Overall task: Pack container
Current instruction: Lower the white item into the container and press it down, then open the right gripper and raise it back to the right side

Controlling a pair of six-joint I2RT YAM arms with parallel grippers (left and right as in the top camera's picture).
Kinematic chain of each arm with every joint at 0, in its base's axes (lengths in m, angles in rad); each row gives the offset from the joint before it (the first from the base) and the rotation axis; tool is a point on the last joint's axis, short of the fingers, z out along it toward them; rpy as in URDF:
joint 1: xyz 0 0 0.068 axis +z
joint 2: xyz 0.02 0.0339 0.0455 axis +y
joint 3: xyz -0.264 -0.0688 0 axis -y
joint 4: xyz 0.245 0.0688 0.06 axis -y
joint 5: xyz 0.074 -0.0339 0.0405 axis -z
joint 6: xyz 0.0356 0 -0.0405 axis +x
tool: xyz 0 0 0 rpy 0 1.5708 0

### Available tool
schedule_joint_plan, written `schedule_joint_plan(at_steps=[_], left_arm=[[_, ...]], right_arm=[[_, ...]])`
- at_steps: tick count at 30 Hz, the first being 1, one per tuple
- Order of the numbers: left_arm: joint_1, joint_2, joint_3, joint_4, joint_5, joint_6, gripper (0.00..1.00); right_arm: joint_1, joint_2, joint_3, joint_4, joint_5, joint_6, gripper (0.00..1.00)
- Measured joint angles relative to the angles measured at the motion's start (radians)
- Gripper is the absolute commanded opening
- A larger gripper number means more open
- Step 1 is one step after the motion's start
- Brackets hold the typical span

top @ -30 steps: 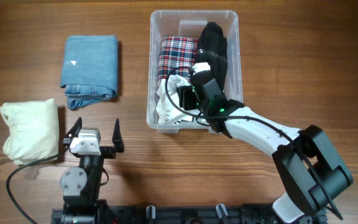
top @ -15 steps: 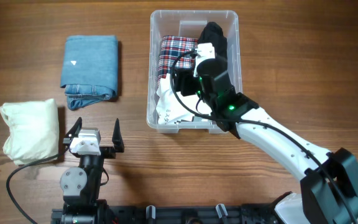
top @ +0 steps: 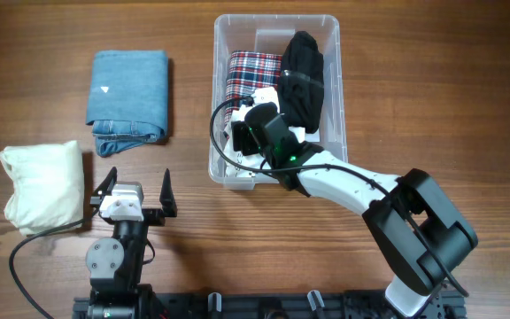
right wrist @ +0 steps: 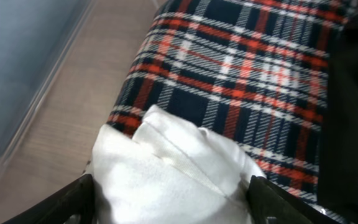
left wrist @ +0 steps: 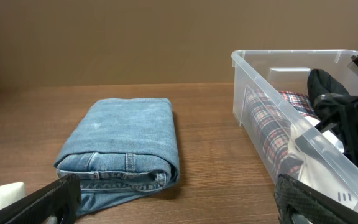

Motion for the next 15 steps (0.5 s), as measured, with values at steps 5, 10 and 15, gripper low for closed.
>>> schedule_joint_plan(at_steps=[5, 10, 15], left_arm=[[0.000, 0.000, 0.000, 0.000, 0.000, 0.000, 1.00], [0.000, 0.002, 0.000, 0.000, 0.000, 0.000, 1.00], [0.000, 0.003, 0.000, 0.000, 0.000, 0.000, 1.00]], right_arm=[[0.001, -0.007, 0.011, -0.016, 0.039, -0.015, 0.84], [0.000, -0.161, 0.011, -0.029, 0.065, -0.026, 0.88], [0.000, -0.342, 0.028, -0.034, 0.121, -0.040, 1.00]])
